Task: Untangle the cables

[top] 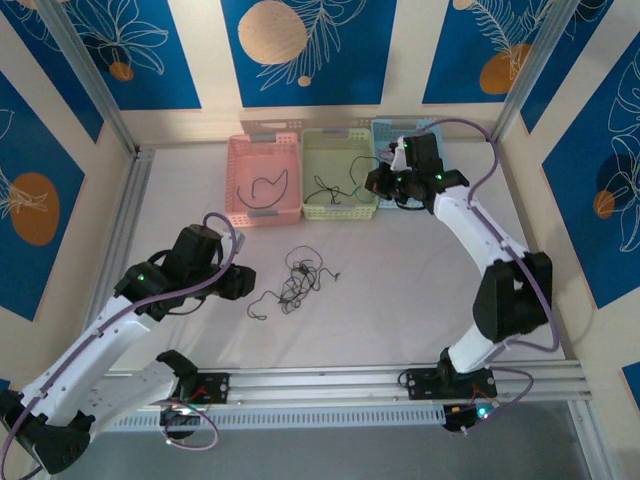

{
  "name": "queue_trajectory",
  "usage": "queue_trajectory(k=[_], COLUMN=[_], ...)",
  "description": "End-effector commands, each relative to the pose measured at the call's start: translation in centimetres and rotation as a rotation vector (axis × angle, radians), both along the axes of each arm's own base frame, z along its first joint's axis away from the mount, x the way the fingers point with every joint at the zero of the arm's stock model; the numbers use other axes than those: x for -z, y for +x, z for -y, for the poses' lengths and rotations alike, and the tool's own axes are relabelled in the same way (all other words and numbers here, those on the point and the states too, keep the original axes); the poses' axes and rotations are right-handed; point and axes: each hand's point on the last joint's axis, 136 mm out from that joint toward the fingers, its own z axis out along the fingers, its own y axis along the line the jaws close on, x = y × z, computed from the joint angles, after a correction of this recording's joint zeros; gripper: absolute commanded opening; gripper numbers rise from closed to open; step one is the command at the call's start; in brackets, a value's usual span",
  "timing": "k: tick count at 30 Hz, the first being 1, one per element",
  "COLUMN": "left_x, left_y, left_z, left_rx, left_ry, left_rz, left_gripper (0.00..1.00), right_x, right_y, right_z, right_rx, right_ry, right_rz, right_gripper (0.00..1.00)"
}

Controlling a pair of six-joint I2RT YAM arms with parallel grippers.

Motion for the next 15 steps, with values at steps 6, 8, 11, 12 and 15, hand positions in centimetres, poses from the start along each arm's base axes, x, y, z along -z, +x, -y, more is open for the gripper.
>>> queue_trajectory(k=[6,8,11,12,15], left_x=[0.1,0.1,0.1,0.0,0.0], left_y=[-0.1,-0.1,-0.1,-0.1,-0.1], left_z=[-0.5,-0.5,-0.6,-0.6,-0.6], left_rx=[-0.003,-0.002,-0.006,-0.006,-0.009], left_ry=[-0.003,-0.001,0.000,-0.001,-0.001], left_rz=[0.006,0.006,0.010,0.013,0.015], left_gripper=[0.48,0.48,0.48,0.48,0.48], right_x=[1.6,2.5,3.0,3.2,3.8], right_y=[7.0,8.1,9.1,9.3,9.7], right_z=[-2.9,-3.5,-4.7,-5.1,-6.0], right_rx=[0.010,0.012,-0.002,-0.008,-0.020], right_ry=[0.032,0.044,0.059,0.062,0.067], right_rz=[-0.019,-0.050,-0.062,-0.066,-0.081], right_gripper=[0.00,0.00,0.00,0.00,0.00])
